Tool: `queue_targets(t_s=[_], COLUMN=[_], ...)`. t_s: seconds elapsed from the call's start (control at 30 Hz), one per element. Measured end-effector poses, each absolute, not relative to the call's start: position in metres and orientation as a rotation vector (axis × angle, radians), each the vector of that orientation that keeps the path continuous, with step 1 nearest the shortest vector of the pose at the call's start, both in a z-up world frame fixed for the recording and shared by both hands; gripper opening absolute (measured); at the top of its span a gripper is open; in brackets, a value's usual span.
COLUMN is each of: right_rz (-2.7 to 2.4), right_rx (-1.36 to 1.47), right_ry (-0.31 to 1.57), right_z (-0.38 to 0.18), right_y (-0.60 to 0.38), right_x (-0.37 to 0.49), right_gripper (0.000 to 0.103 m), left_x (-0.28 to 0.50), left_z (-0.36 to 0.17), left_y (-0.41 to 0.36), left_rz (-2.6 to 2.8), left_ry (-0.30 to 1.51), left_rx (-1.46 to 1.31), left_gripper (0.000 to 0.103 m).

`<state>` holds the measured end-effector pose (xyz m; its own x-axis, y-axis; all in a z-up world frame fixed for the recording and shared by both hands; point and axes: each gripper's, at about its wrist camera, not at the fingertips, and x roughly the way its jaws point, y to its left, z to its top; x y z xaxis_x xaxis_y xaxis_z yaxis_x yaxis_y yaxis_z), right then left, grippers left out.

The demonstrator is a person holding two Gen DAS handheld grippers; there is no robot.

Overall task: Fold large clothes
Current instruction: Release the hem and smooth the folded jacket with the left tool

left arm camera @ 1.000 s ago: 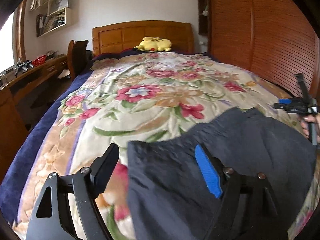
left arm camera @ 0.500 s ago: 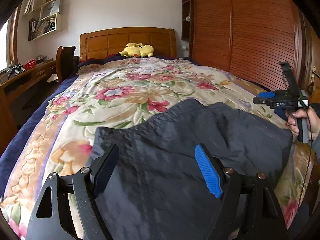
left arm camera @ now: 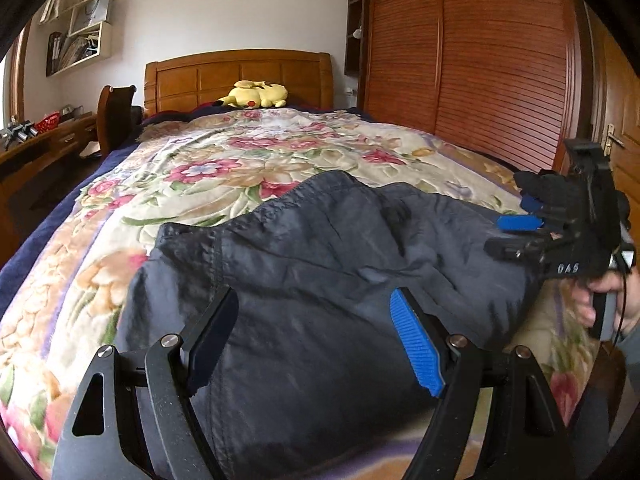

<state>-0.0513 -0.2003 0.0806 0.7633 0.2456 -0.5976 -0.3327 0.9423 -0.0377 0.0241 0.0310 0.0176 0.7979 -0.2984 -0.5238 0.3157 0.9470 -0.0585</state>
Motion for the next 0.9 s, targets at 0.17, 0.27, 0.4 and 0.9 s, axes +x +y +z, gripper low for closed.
queue_targets(t_s=[0.17, 0.27, 0.4, 0.9], right_rz=[0.306, 0.278, 0.264, 0.251], right_rx=[-0.16, -0.178, -0.15, -0.193], right_ry=[0.62, 0.623, 0.641, 0.688], right_z=[0.078, 0.074, 0.07, 0.057], right_y=[-0.2, -0.206, -0.209, -0.198], right_x=[-0.068, -0.077, -0.086, -0.085], right_gripper=[0.07, 0.07, 0.07, 0.071], left_x=[0.018, 0.019, 0.021, 0.01], left_z=[0.01, 0.002, -0.004, -0.002], left_y=[0.03, 0.028, 0.03, 0.019], left_rz=[-0.336, -0.333, -0.332, -0.371], left_ry=[0.568, 0.59, 0.613, 0.601], left_rx=[0.033, 0.044, 0.042, 0.046], left_gripper=[0.079, 0.079, 0.079, 0.079])
